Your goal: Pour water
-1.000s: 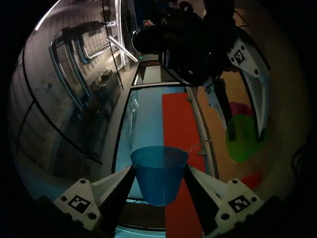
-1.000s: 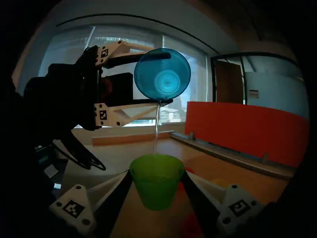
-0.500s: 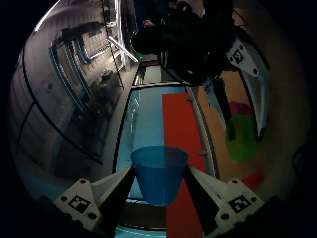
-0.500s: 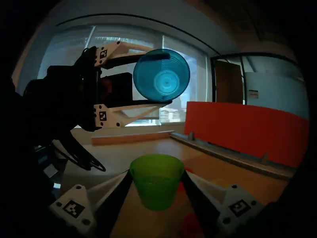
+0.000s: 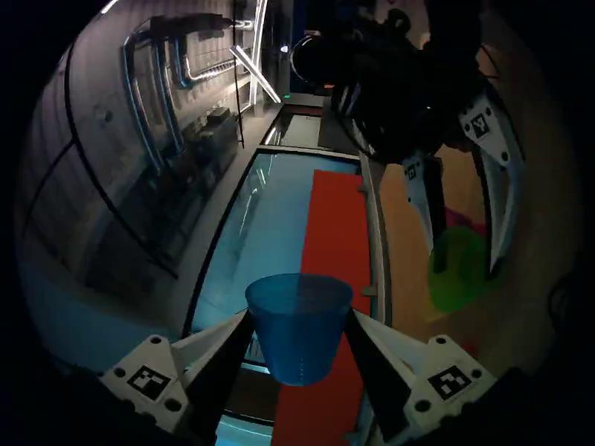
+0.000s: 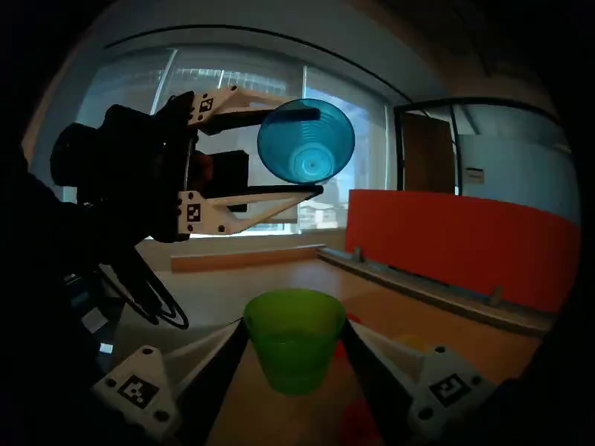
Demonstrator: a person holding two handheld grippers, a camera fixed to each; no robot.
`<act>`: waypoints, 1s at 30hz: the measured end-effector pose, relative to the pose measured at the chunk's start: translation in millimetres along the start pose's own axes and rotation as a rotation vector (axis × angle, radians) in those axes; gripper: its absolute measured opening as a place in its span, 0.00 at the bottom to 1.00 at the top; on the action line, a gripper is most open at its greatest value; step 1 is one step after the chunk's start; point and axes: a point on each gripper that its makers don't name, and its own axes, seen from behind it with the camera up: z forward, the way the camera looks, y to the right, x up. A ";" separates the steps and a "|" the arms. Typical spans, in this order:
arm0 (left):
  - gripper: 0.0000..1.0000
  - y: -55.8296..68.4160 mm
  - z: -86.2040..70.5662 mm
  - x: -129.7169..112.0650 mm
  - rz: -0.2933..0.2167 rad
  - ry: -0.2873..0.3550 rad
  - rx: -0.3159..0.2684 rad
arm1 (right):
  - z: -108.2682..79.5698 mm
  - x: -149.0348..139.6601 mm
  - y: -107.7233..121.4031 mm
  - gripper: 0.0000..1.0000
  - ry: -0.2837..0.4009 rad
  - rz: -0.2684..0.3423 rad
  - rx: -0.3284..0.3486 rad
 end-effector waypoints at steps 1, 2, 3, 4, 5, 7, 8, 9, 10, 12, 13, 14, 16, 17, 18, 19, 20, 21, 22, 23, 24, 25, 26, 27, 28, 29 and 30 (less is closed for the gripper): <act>0.83 0.4 0.3 -1.6 -0.023 -0.003 -0.001 | -0.1 0.1 0.4 0.90 -0.001 0.000 -0.001; 0.83 0.7 0.6 -3.2 -0.046 -0.006 -0.002 | -0.2 0.2 0.7 0.90 -0.001 0.000 -0.001; 0.83 1.2 1.0 -5.0 -0.072 -0.010 -0.003 | -0.3 0.3 1.1 0.90 -0.002 0.000 -0.002; 0.83 1.8 1.4 -6.7 -0.097 -0.013 -0.004 | -0.2 0.6 1.4 0.90 -0.002 0.000 -0.003; 0.83 2.5 1.9 -8.4 -0.123 -0.016 -0.005 | -0.2 0.9 1.7 0.90 -0.002 -0.001 -0.004; 0.83 2.9 2.8 -12.6 -0.181 -0.022 -0.005 | -0.2 1.7 2.0 0.90 -0.002 -0.002 -0.005; 0.83 2.7 3.3 -14.8 -0.210 -0.024 -0.004 | -0.2 2.1 2.0 0.90 -0.002 -0.003 -0.005; 0.83 2.5 3.7 -17.1 -0.244 -0.026 -0.003 | -0.3 2.6 2.0 0.90 -0.002 -0.003 -0.005; 0.83 2.3 3.6 -18.6 -0.275 -0.027 -0.002 | -0.3 2.7 1.9 0.90 -0.002 -0.004 -0.006; 0.83 1.9 3.3 -21.6 -0.341 -0.028 -0.001 | -0.4 2.9 1.8 0.90 -0.002 -0.005 -0.006; 0.83 1.1 2.5 -21.4 -0.374 -0.025 -0.001 | -0.5 2.8 1.9 0.90 -0.003 -0.005 -0.007; 0.84 0.4 1.7 -21.2 -0.407 -0.022 -0.001 | -0.7 2.7 1.9 0.90 -0.003 -0.005 -0.008; 0.83 -2.7 -0.5 -20.8 -0.474 -0.016 0.003 | -0.9 2.6 1.8 0.90 -0.004 -0.005 -0.009; 0.83 -4.8 -1.6 -20.7 -0.504 -0.013 0.006 | -1.1 2.7 1.8 0.90 -0.004 -0.005 -0.010; 0.83 -7.2 -2.9 -20.6 -0.537 -0.010 0.010 | -1.3 2.8 1.7 0.90 -0.004 -0.005 -0.010; 0.83 -9.3 -3.6 -21.5 -0.559 -0.010 0.015 | -1.5 3.1 1.8 0.90 -0.005 -0.005 -0.011; 0.83 -11.3 -4.3 -22.3 -0.581 -0.010 0.020 | -1.8 3.5 1.8 0.90 -0.005 -0.005 -0.012; 0.83 -13.5 -5.0 -23.3 -0.607 -0.010 0.025 | -2.0 3.9 1.9 0.90 -0.005 -0.005 -0.013; 0.83 -13.9 -5.2 -24.3 -0.629 -0.012 0.025 | -2.3 4.2 1.9 0.90 -0.006 -0.006 -0.014; 0.83 -14.4 -5.4 -25.4 -0.652 -0.014 0.024 | -2.7 4.4 1.9 0.90 -0.006 -0.006 -0.015; 0.83 -14.9 -5.7 -26.4 -0.678 -0.015 0.024 | -3.0 4.7 1.9 0.90 -0.006 -0.007 -0.017; 0.83 -15.4 -6.0 -26.6 -0.704 -0.013 0.022 | -3.5 4.7 1.7 0.90 -0.006 -0.007 -0.017; 0.84 -15.9 -6.3 -26.8 -0.729 -0.011 0.020 | -3.9 4.7 1.6 0.90 -0.006 -0.008 -0.018; 0.83 -16.7 -6.8 -27.1 -0.758 -0.008 0.018 | -4.5 4.7 1.4 0.90 -0.006 -0.008 -0.019; 0.83 -18.4 -7.6 -27.7 -0.783 -0.005 0.020 | -4.9 4.9 1.6 0.90 -0.007 -0.008 -0.020; 0.83 -20.1 -8.5 -28.3 -0.809 -0.002 0.022 | -5.4 5.0 1.8 0.90 -0.007 -0.007 -0.021; 0.84 -22.0 -9.5 -29.1 -0.838 0.002 0.024 | -5.9 5.2 1.9 0.90 -0.008 -0.007 -0.023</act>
